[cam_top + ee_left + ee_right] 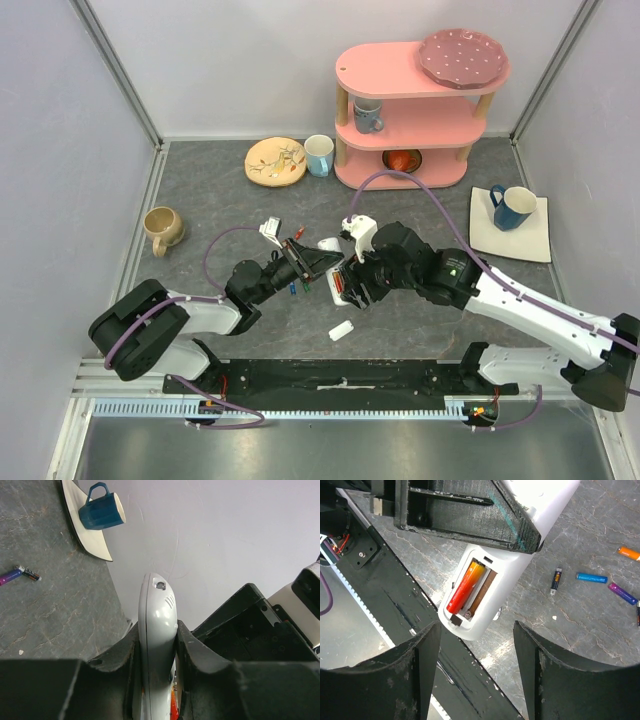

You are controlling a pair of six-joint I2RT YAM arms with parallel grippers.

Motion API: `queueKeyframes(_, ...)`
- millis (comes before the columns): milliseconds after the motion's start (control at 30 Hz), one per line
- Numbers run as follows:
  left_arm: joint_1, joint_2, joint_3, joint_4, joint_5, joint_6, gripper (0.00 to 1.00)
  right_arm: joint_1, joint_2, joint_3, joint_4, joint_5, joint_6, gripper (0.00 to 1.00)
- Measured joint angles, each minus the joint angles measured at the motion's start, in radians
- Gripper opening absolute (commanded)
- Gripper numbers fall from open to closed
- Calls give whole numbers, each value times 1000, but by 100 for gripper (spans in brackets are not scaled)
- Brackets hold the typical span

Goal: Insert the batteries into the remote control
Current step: Load the battery into the remote control.

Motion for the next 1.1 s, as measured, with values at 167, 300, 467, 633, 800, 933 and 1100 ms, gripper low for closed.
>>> queueKeyframes(167,0,2,-6,5,-1,0,2,0,-13,0,-1,-6,-5,68)
queueKeyframes(300,0,2,-12,6,0,0,2,0,-29,-2,2,28,6,71)
queueKeyframes(467,0,3,-13,6,5,0,2,-23,-117,-52,98,56,84,76)
queueKeyframes(633,0,3,-13,9,11,-1,2,-87,-163,-166,255,-5,198,76)
queueKeyframes(800,0,3,-13,11,29,-1,2,-124,-157,-274,369,-92,290,74)
queueKeyframes(933,0,2,-13,12,34,-1,2,-126,-154,-299,423,-137,327,72)
queueKeyframes(1100,0,-6,-13,12,35,-1,2,-144,-157,-317,499,-179,356,71)
